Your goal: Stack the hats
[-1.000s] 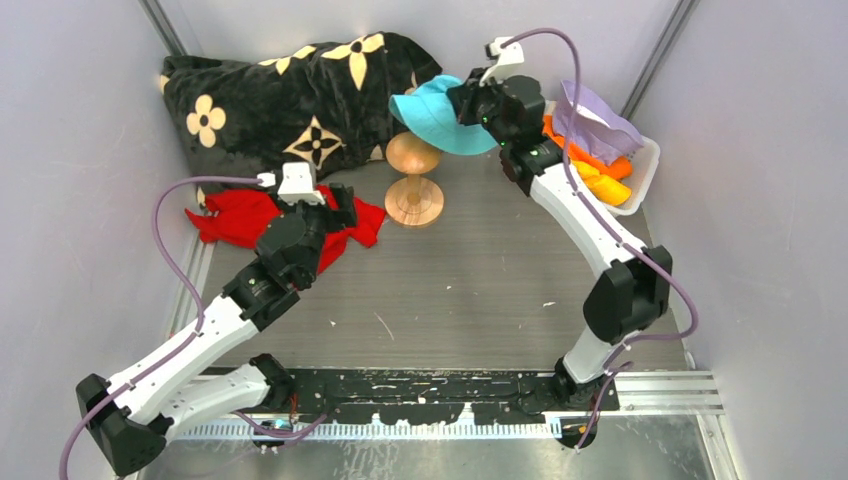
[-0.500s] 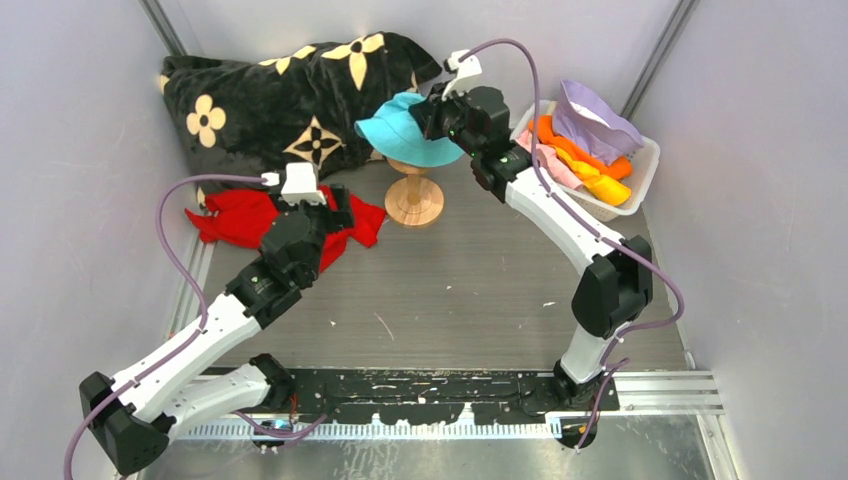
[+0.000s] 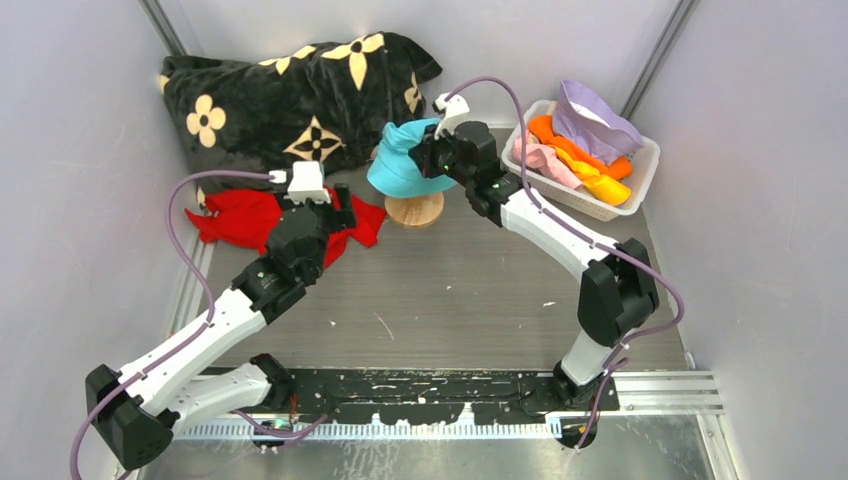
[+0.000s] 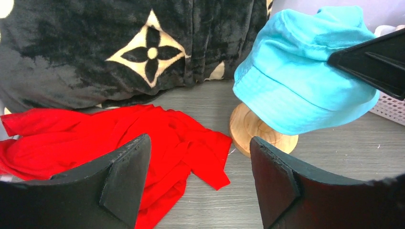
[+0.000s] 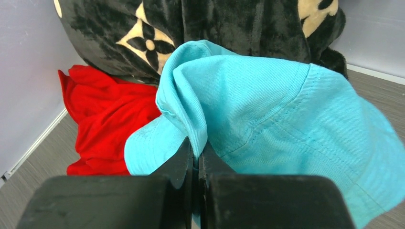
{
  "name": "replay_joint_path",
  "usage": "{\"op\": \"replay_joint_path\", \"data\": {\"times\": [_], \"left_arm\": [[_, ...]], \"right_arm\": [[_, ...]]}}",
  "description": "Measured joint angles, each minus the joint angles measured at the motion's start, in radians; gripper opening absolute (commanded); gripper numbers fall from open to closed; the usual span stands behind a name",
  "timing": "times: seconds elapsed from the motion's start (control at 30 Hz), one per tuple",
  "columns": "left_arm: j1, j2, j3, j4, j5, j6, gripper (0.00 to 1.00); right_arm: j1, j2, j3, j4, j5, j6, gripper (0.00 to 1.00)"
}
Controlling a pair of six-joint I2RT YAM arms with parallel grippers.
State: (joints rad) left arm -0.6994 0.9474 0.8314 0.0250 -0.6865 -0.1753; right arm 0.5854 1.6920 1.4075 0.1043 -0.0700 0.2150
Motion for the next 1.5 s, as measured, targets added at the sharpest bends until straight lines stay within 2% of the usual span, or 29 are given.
{"op": "replay_joint_path", "data": {"times": [0.07,0.13,0.3,0.4,0.6,0.8,1.03,1.2,1.5], "left_arm": [[0.001,0.006,0.000,0.000,0.002,0.000,0.76],[0.001,0.011,0.000,0.000,0.004,0.000,0.76],[0.002,0.022,0.000,0.000,0.007,-0.001,0.76],[0.002,0.034,0.000,0.000,0.007,-0.002,0.76],[0.009,0.076,0.000,0.010,0.014,-0.004,0.76],[0.024,0.171,-0.053,0.135,0.049,-0.005,0.76],[0.027,0.326,-0.142,0.367,0.125,-0.003,0.77],[0.027,0.491,-0.153,0.575,0.161,0.013,0.77],[0.027,0.648,-0.145,0.829,0.166,0.098,0.77]], "right_arm": [[0.000,-0.021,-0.016,0.002,0.008,-0.002,0.42],[0.000,-0.036,-0.022,0.005,0.013,-0.006,0.67],[0.000,-0.056,-0.028,0.025,0.021,-0.012,0.89],[0.000,-0.074,-0.047,0.036,0.030,-0.018,0.98],[0.000,-0.150,-0.117,0.063,0.074,-0.029,1.00],[0.000,-0.235,-0.175,0.088,0.122,-0.040,1.00],[-0.008,-0.366,-0.349,0.181,0.182,-0.058,1.00],[-0.013,-0.375,-0.372,0.174,0.210,-0.085,1.00],[-0.023,-0.383,-0.422,0.171,0.245,-0.110,1.00]]}}
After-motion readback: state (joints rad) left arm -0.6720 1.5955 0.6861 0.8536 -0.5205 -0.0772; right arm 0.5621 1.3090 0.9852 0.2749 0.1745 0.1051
